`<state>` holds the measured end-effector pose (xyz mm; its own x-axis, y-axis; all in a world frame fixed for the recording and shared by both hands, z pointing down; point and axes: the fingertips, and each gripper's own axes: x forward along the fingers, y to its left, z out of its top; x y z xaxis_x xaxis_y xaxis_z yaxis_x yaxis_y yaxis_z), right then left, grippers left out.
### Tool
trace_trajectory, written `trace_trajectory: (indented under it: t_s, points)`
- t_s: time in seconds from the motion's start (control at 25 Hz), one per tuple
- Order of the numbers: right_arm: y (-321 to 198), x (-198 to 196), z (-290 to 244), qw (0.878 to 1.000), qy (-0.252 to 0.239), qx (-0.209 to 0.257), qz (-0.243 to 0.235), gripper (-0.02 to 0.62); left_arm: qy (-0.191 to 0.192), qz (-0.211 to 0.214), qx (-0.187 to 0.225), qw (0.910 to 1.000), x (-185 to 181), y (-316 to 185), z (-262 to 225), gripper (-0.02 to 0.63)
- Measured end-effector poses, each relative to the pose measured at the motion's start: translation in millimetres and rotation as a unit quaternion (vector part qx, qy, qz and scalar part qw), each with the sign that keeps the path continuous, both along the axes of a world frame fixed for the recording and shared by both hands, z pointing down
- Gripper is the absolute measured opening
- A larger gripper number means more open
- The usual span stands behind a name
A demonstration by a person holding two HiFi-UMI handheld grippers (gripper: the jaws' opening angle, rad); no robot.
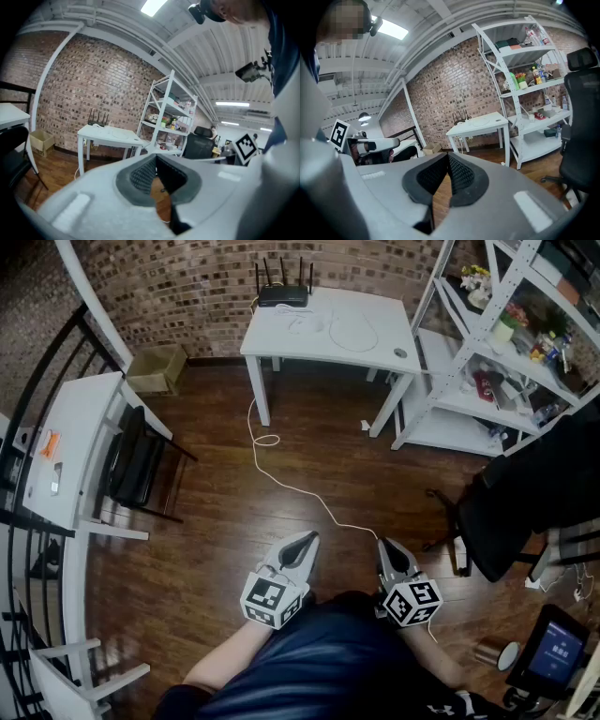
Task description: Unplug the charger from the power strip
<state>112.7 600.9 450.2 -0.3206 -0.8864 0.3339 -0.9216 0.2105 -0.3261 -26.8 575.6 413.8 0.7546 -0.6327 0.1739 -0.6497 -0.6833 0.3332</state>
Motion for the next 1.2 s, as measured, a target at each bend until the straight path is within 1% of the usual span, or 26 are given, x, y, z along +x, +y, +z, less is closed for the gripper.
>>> trace_trajectory:
  t_s: [0.12, 0.2, 0.36, 0.52, 0.64, 0.76, 0.84, 1.0, 1.08, 1.2]
  points:
    - [-43, -26, -2, 1.000, 0.011, -0.001, -0.016, 0.011, 0.007, -0.018, -0.008, 0.9998, -30, -43, 3, 0.005]
    - [-71, -36, 1, 1.000, 0.013, -0.004, -0.021, 0.011, 0.008, -0.024, -0.013, 0.9996, -40, -67, 7, 0.005]
    - [-130, -45, 11, 0.999, 0.005, -0.015, -0.040, 0.011, 0.002, -0.037, -0.023, 0.9991, -44, -118, 14, 0.005]
    - [-200, -46, 19, 0.998, -0.008, -0.011, -0.061, 0.011, -0.013, -0.064, -0.016, 0.9977, -46, -178, 18, 0.005]
    - [-259, -38, 20, 0.997, -0.019, -0.004, -0.076, 0.011, -0.025, -0.085, -0.010, 0.9960, -39, -231, 16, 0.005]
    - [-317, -24, 14, 0.995, -0.021, 0.002, -0.095, 0.011, -0.029, -0.096, -0.002, 0.9950, -21, -284, 8, 0.006]
    - [-353, -12, 10, 0.994, -0.014, 0.007, -0.107, 0.011, -0.034, -0.097, 0.003, 0.9947, -6, -322, 5, 0.006]
    - [-426, 20, 13, 0.993, -0.003, -0.001, -0.118, 0.011, -0.048, -0.108, 0.016, 0.9928, 23, -396, 2, 0.012]
    - [-465, 31, 11, 0.993, 0.008, 0.002, -0.118, 0.011, -0.058, -0.107, 0.021, 0.9923, 32, -431, -1, 0.019]
    - [-518, 39, 14, 0.992, 0.026, 0.004, -0.122, 0.011, -0.084, -0.102, 0.033, 0.9907, 38, -484, 2, 0.029]
